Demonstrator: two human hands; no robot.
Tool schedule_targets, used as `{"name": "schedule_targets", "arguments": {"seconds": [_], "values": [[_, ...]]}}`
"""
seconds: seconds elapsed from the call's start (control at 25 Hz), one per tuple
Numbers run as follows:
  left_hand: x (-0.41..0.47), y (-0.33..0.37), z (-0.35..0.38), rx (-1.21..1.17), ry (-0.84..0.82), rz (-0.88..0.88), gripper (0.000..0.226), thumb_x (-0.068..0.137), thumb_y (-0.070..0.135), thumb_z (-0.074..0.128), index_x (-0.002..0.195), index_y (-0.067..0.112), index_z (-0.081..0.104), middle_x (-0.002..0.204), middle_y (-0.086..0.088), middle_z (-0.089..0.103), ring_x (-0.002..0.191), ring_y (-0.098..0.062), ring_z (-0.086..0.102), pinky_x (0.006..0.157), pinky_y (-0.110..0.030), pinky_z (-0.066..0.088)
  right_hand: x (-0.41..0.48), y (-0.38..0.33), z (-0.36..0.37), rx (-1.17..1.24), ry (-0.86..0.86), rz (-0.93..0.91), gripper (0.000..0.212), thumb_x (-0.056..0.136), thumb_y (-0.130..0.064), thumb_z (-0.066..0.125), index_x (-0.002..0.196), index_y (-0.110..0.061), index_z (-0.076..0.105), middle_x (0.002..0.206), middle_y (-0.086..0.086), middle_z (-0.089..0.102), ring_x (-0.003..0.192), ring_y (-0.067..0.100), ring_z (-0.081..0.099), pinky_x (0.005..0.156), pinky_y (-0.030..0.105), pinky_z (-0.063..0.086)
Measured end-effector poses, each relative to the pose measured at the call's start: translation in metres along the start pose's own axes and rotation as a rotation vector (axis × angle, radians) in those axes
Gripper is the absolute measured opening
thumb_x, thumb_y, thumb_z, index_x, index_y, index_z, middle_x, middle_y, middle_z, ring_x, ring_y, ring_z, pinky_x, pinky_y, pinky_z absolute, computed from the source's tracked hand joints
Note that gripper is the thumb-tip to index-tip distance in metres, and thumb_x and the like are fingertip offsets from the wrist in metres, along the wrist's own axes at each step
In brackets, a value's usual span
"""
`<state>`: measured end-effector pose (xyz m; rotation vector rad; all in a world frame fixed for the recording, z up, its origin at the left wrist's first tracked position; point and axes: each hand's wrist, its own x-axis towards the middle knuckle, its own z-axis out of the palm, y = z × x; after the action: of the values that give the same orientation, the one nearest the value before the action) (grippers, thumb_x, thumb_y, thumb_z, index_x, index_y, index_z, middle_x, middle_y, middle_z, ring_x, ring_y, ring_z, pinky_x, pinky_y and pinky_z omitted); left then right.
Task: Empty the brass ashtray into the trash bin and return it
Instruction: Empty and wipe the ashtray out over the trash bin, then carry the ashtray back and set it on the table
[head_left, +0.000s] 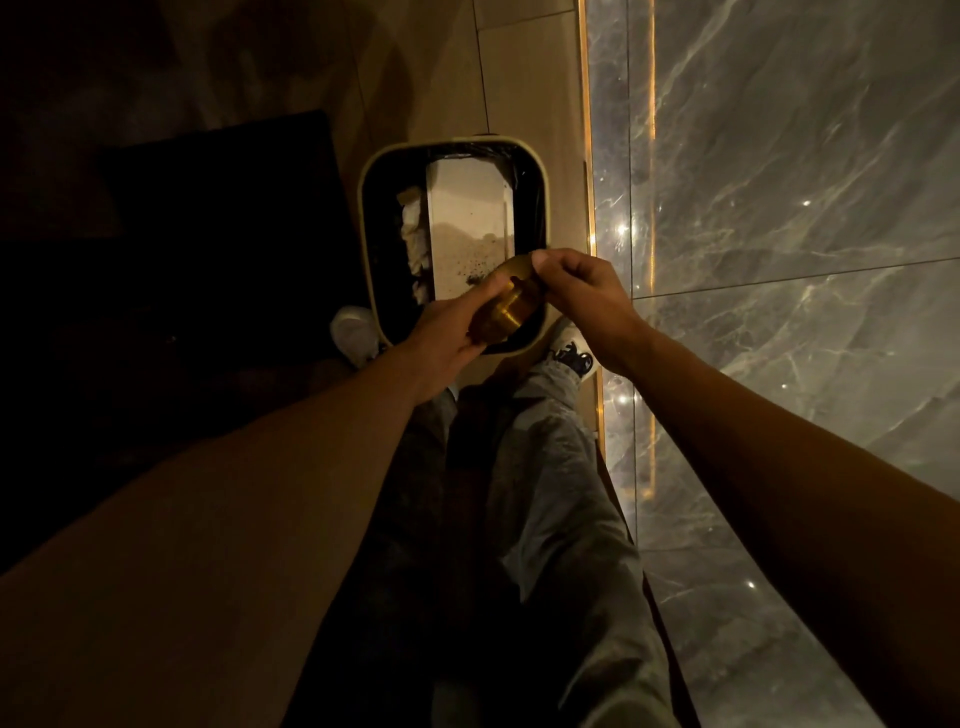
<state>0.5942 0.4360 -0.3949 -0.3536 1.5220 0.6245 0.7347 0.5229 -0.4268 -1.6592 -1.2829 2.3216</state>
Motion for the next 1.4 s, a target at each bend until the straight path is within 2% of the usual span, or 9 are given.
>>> {"name": "schedule_targets", "arguments": {"seconds": [0.16,0.36,0.52,0.68,0.84,0.96,1.12,1.24,1.4], "values": [[0.0,-0.004,0.005,-0.077,0.079,-0.02,0.052,0.092,0.049,0.056,0.133,0.018,0.052,0.124,-0.004,0.06,0.119,-0.02,0.055,0.099,-0.032,0.043,-0.009,0.01,-0.003,-0.038,0.038,0.047,0.015,0.095,-0.031,0.057,0.097,-0.018,0.065,0.104,0.008,0.063,0.109,0.028,0.06,0.101,0.046,0.048],[0.003,-0.005,0.005,-0.079,0.165,0.057,0.04,0.1,0.04,0.045,0.138,0.027,0.049,0.144,-0.006,0.05,0.13,-0.027,0.05,0.087,-0.034,0.048,-0.022,0.011,-0.006,-0.053,0.103,0.044,0.025,0.093,-0.032,0.059,0.102,-0.009,0.063,0.101,0.007,0.062,0.089,0.018,0.061,0.083,0.039,0.053],[-0.003,0.005,0.008,-0.07,0.148,0.17,0.038,0.103,0.028,0.042,0.141,0.027,0.048,0.148,-0.007,0.048,0.132,-0.027,0.049,0.088,-0.03,0.05,-0.027,0.0,-0.009,-0.079,0.157,-0.045,0.025,0.095,-0.031,0.057,0.112,-0.014,0.061,0.107,0.013,0.063,0.097,0.026,0.065,0.078,0.04,0.06],[-0.019,0.022,0.014,0.053,0.076,0.308,0.057,0.088,0.014,0.062,0.143,0.019,0.049,0.142,-0.008,0.054,0.126,-0.025,0.055,0.101,-0.033,0.05,-0.035,-0.022,-0.016,-0.044,0.204,-0.117,0.022,0.098,-0.024,0.054,0.117,-0.015,0.061,0.093,0.013,0.066,0.087,0.024,0.069,0.071,0.031,0.06],[-0.059,0.039,0.022,0.406,-0.013,0.511,0.084,0.071,-0.006,0.079,0.145,0.011,0.041,0.13,-0.001,0.054,0.113,-0.014,0.059,0.089,-0.017,0.053,-0.057,-0.054,-0.03,-0.013,0.228,-0.164,0.025,0.098,-0.02,0.053,0.118,-0.011,0.064,0.107,0.017,0.064,0.092,0.026,0.068,0.072,0.034,0.061],[-0.102,0.062,0.03,0.609,0.062,0.638,0.105,0.058,0.009,0.092,0.147,0.015,0.037,0.144,-0.006,0.045,0.125,-0.024,0.053,0.1,-0.033,0.05,-0.084,-0.097,-0.032,-0.032,0.195,-0.218,0.03,0.099,-0.019,0.05,0.124,-0.008,0.062,0.111,0.011,0.063,0.093,0.022,0.068,0.075,0.035,0.061],[-0.181,0.091,0.046,0.636,0.08,0.794,0.104,0.056,0.018,0.094,0.144,0.017,0.039,0.134,0.001,0.045,0.118,-0.018,0.053,0.092,-0.023,0.051,-0.141,-0.167,-0.036,-0.053,0.232,-0.312,0.032,0.098,-0.018,0.053,0.129,-0.01,0.059,0.116,0.003,0.063,0.09,0.011,0.068,0.067,0.024,0.06],[-0.245,0.11,0.048,0.634,0.103,0.901,0.104,0.055,0.026,0.094,0.144,0.017,0.039,0.13,0.004,0.046,0.116,-0.011,0.052,0.098,-0.025,0.048,-0.19,-0.216,-0.037,-0.109,0.163,-0.436,0.038,0.097,-0.02,0.055,0.135,-0.016,0.051,0.123,-0.003,0.058,0.1,0.006,0.067,0.076,0.026,0.06],[-0.32,0.117,0.028,0.597,0.147,1.037,0.102,0.057,0.033,0.092,0.143,0.02,0.039,0.139,0.003,0.049,0.126,-0.011,0.05,0.108,-0.035,0.045,-0.243,-0.263,-0.027,-0.218,0.033,-0.569,0.056,0.085,-0.03,0.07,0.136,-0.019,0.048,0.136,0.006,0.054,0.113,0.025,0.061,0.092,0.039,0.055]]}}
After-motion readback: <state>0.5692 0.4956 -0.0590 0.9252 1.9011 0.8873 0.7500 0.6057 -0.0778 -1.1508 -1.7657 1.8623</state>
